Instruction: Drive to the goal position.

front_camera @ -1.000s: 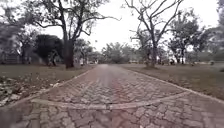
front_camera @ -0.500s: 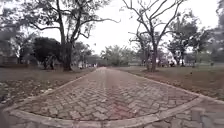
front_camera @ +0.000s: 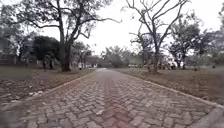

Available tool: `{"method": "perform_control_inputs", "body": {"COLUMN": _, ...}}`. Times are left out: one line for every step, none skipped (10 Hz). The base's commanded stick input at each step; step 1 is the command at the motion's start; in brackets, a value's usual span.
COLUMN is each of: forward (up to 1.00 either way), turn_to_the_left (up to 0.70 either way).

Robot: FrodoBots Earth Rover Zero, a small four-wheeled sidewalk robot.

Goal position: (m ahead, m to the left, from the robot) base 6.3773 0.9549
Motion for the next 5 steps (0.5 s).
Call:
{"method": "perform_control_inputs", "body": {"forward": 0.70, "turn_to_the_left": 0.02}}
{"method": "perform_control_inputs", "body": {"forward": 0.70, "turn_to_the_left": 0.00}}
{"method": "perform_control_inputs", "body": {"forward": 0.70, "turn_to_the_left": 0.00}}
{"method": "perform_control_inputs", "body": {"forward": 0.70, "turn_to_the_left": 0.00}}
{"method": "perform_control_inputs", "body": {"forward": 0.70, "turn_to_the_left": 0.00}}
